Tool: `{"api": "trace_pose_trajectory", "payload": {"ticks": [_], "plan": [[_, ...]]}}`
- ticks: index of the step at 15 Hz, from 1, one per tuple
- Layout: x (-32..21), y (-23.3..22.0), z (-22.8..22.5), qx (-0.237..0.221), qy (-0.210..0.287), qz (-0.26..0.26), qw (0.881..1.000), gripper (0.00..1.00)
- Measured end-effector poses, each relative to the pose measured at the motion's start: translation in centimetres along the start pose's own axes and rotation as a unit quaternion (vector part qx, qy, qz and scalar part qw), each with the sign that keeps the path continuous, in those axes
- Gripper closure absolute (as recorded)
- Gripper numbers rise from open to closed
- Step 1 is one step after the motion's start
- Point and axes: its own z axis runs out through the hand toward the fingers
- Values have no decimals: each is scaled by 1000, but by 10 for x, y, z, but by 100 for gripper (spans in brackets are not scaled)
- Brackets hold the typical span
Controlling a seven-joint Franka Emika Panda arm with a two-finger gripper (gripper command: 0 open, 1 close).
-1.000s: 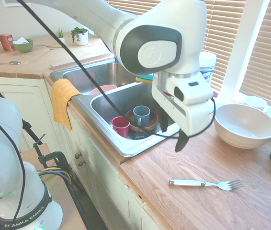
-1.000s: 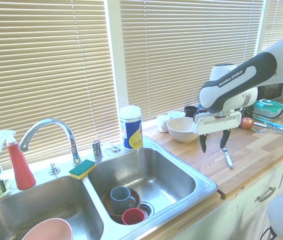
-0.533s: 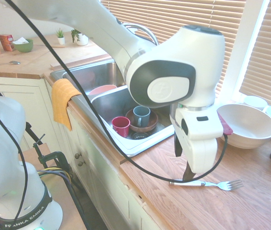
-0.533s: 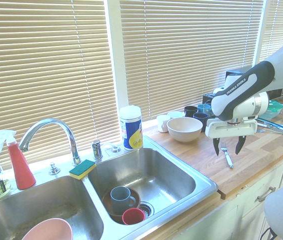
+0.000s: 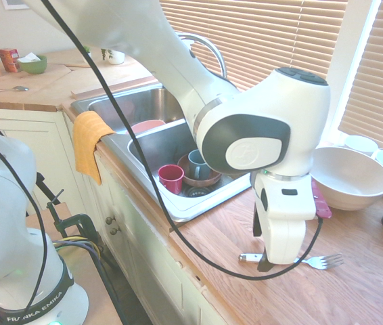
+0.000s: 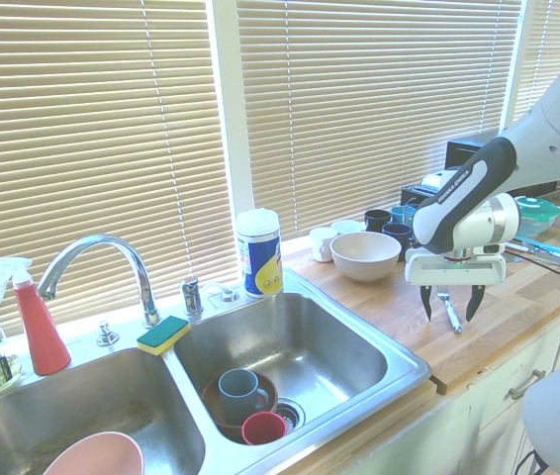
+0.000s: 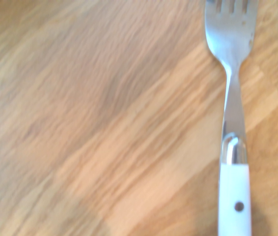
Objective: Put the fork into the sink
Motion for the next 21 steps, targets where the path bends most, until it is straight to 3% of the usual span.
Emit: {"api": "trace_pose_trajectory", "payload": {"ticks": [12, 21], "plan": [[5, 1, 5, -1, -4, 8, 1000, 100], [20, -2, -11, 35, 20, -2, 999, 100]]}}
